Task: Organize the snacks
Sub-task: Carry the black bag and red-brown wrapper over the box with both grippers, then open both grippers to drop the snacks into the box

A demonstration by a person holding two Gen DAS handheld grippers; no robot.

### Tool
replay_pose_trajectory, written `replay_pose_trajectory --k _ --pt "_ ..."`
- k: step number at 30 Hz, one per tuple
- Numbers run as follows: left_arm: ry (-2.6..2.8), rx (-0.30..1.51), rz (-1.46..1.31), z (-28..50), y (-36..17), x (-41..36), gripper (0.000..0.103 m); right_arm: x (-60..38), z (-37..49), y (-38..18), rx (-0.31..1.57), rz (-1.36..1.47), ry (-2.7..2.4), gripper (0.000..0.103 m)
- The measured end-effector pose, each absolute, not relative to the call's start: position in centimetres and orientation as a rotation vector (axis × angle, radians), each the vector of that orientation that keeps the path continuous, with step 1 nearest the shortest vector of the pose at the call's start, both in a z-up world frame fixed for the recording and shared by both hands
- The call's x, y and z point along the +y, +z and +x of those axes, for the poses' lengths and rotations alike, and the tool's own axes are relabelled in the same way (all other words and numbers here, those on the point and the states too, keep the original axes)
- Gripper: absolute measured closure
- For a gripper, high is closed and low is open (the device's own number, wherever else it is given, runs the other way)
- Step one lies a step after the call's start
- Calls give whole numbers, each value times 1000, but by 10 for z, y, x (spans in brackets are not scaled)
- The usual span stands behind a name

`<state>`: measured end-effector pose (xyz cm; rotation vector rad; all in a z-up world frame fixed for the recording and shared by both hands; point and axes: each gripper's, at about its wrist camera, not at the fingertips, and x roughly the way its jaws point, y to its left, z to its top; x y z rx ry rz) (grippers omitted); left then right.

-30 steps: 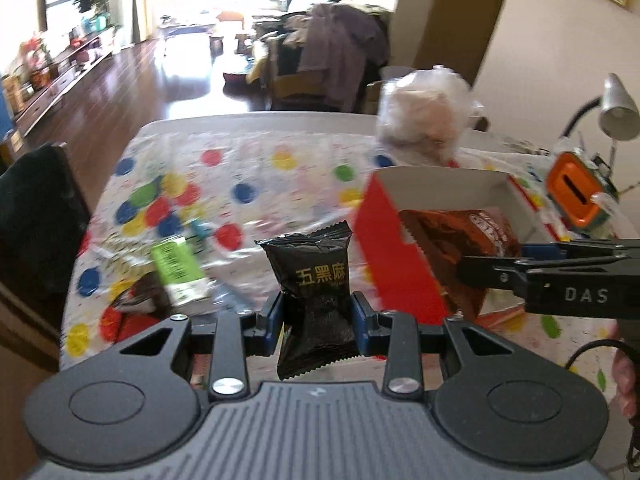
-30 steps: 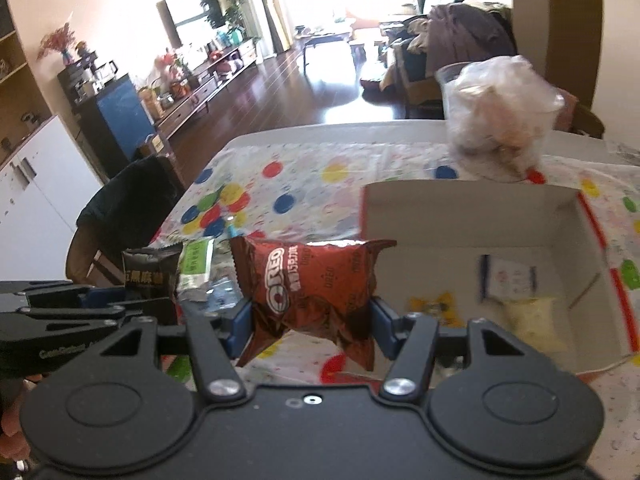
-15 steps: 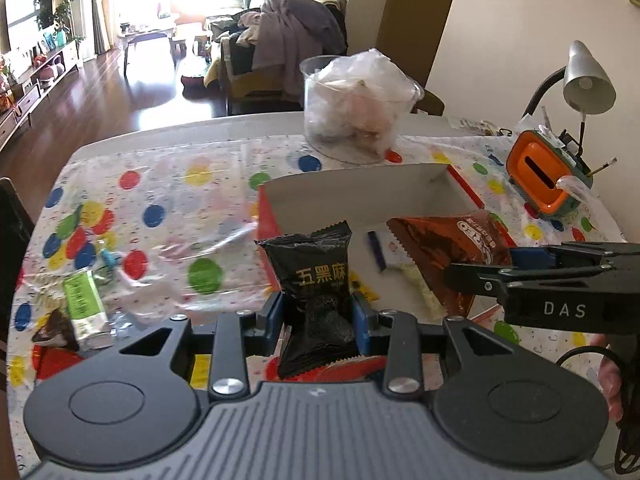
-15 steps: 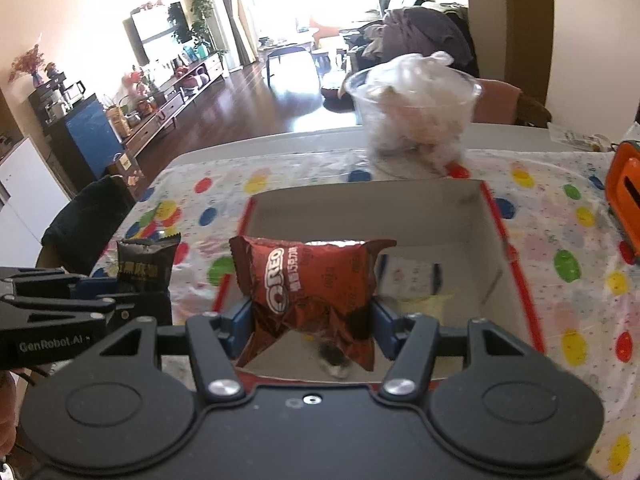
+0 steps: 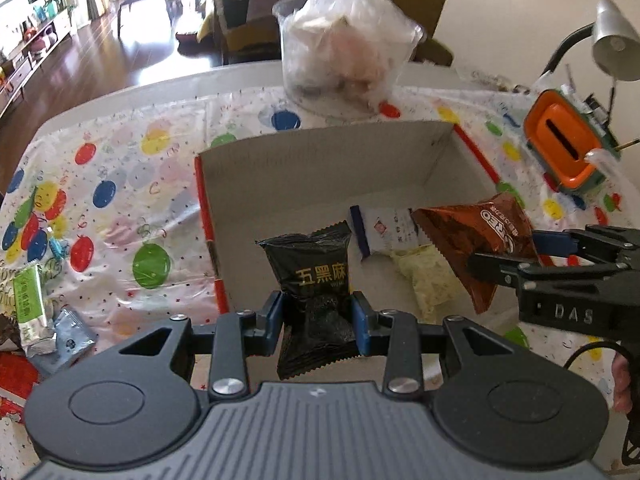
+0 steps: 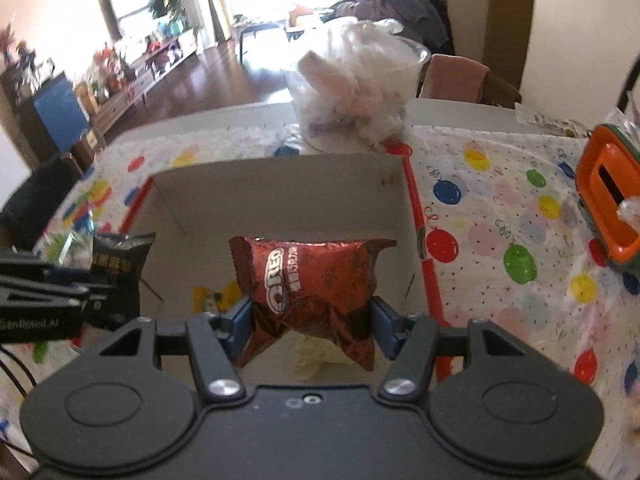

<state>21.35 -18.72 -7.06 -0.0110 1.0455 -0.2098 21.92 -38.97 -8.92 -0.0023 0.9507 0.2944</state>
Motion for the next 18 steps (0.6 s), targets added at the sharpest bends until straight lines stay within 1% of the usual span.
replay_pose_trajectory --k 7,11,18 --pt "-176 1092 22 241 -86 -202 68 -383 246 -106 977 -87 334 44" --pt "-164 1121 31 256 -93 -209 68 -371 255 -116 991 -181 363 44" --pt "-143 1147 76 270 -102 -219 68 -366 264 -126 1010 -207 392 43"
